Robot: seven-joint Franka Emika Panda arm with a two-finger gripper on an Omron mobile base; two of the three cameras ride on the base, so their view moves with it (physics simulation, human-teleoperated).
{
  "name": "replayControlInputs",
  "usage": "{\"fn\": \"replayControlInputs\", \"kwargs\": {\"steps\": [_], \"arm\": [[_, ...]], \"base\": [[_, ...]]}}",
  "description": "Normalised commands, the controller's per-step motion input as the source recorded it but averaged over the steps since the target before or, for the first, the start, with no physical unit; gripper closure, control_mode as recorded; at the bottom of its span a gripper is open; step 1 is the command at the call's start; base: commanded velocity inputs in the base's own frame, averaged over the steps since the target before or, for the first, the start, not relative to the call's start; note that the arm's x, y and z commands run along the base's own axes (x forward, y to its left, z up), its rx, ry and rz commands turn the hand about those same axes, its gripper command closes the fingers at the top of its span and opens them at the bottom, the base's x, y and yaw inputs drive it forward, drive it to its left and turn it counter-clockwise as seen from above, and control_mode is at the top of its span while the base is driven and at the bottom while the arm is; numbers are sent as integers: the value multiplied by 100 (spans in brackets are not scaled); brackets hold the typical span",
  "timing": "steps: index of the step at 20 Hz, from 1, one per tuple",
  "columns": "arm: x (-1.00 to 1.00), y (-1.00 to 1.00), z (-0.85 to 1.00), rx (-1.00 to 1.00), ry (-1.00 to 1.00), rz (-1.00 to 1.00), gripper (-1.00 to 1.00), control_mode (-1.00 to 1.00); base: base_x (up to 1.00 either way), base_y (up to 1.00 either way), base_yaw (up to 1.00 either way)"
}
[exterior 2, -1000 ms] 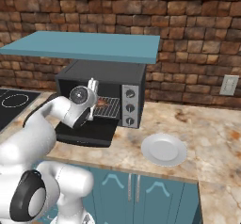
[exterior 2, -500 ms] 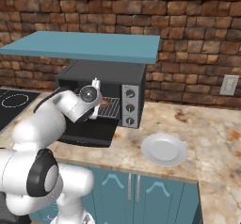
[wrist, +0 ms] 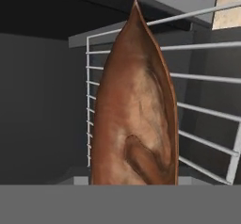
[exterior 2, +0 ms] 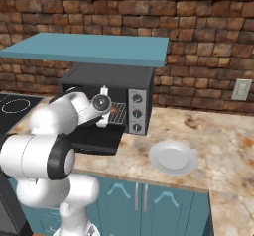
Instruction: Pull the toaster oven rack outwards. Pick up the baguette from the plate and place it on the toaster oven rack. Close the toaster oven door fully and set the temperature to the lowest setting.
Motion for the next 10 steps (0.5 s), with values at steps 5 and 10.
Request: {"fn": "replayControlInputs", "kwargs": {"steps": [5,10], "arm": [[15,0,-3,0,-1,0,100,-100],[19,6,0,0,2,0,100,-100]], "base": [[0,0,0],[0,0,0]]}}
